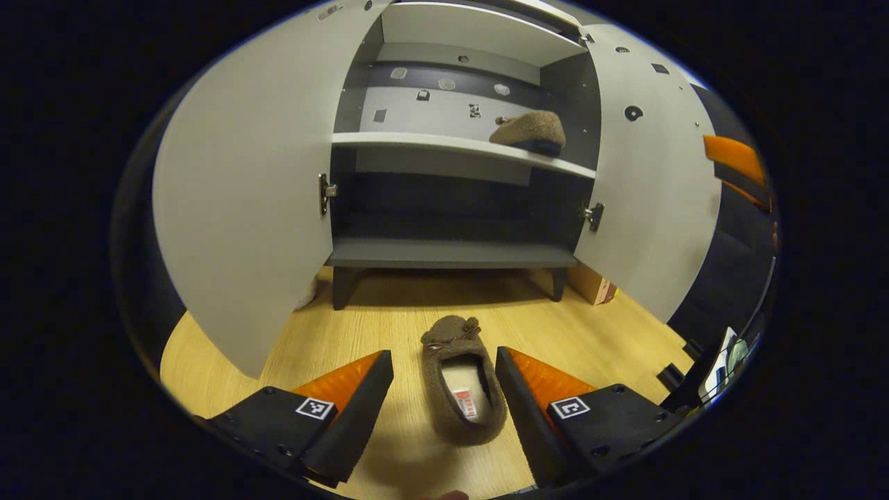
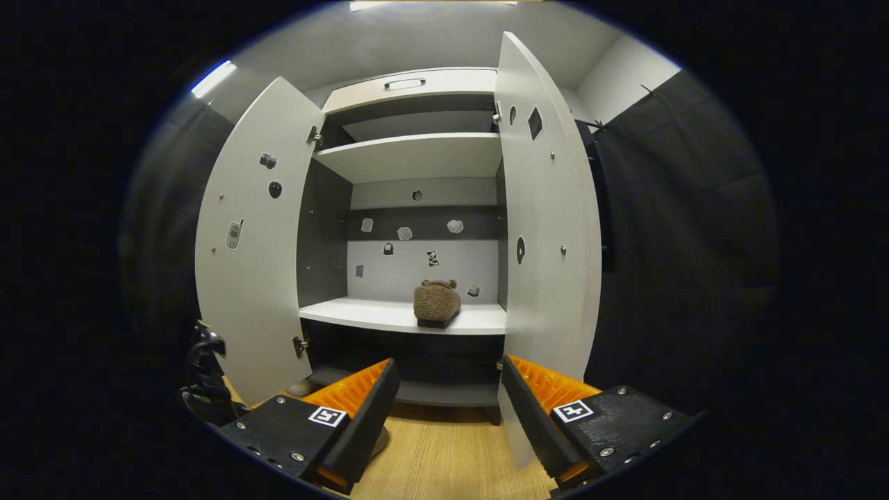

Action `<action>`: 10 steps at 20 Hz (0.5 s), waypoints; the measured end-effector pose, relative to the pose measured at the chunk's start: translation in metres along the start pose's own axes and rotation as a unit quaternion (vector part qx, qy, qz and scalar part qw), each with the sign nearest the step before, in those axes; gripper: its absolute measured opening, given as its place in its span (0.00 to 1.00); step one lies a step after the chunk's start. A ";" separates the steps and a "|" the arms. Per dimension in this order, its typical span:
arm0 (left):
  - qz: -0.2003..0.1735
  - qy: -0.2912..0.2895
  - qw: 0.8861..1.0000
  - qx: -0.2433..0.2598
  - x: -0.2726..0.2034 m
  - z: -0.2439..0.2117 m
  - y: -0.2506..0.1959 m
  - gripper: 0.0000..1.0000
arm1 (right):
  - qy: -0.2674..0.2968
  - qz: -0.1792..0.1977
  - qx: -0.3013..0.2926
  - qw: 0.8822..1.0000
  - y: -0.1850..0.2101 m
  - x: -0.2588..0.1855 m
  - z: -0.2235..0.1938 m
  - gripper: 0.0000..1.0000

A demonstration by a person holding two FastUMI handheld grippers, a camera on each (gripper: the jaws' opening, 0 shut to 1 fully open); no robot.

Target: Grab one shoe with the right hand and put it into the shoe cabinet, grab the other shoe with the left hand and put it into the shoe cabinet; then close the right door with the right hand and the left door with the left hand.

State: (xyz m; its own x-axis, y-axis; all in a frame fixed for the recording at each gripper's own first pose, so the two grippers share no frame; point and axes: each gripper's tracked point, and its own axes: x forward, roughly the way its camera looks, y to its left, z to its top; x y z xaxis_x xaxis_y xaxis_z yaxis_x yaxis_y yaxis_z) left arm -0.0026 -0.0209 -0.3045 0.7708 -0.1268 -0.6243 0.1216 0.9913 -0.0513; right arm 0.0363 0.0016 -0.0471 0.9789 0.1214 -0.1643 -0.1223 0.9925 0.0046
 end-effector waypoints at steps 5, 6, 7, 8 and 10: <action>0.011 0.061 0.998 0.016 0.055 -0.049 0.019 0.97 | -0.008 -0.019 -0.028 0.999 -0.010 -0.010 0.003 0.92; 0.011 0.069 0.998 0.009 0.065 -0.054 0.020 0.98 | -0.007 -0.020 -0.031 0.999 -0.010 -0.012 0.002 0.92; 0.015 0.074 0.997 0.004 0.075 -0.056 0.024 1.00 | -0.007 -0.023 -0.033 0.999 -0.012 -0.015 0.003 0.92; 0.020 0.074 0.997 0.002 0.085 -0.056 0.028 0.98 | -0.007 -0.026 -0.035 0.999 -0.013 -0.016 0.003 0.92; 0.024 0.074 0.997 0.003 0.105 -0.056 0.031 0.98 | -0.003 -0.031 -0.036 0.999 -0.018 -0.020 0.002 0.92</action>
State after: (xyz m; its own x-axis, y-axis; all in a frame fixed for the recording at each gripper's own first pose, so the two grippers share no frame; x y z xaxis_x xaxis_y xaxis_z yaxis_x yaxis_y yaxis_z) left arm 0.0468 -0.0013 -0.4153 0.6756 -0.0727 -0.7337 0.0909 0.9958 -0.0150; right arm 0.0196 -0.0185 -0.0419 0.9859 0.0608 -0.1562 -0.0734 0.9944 -0.0764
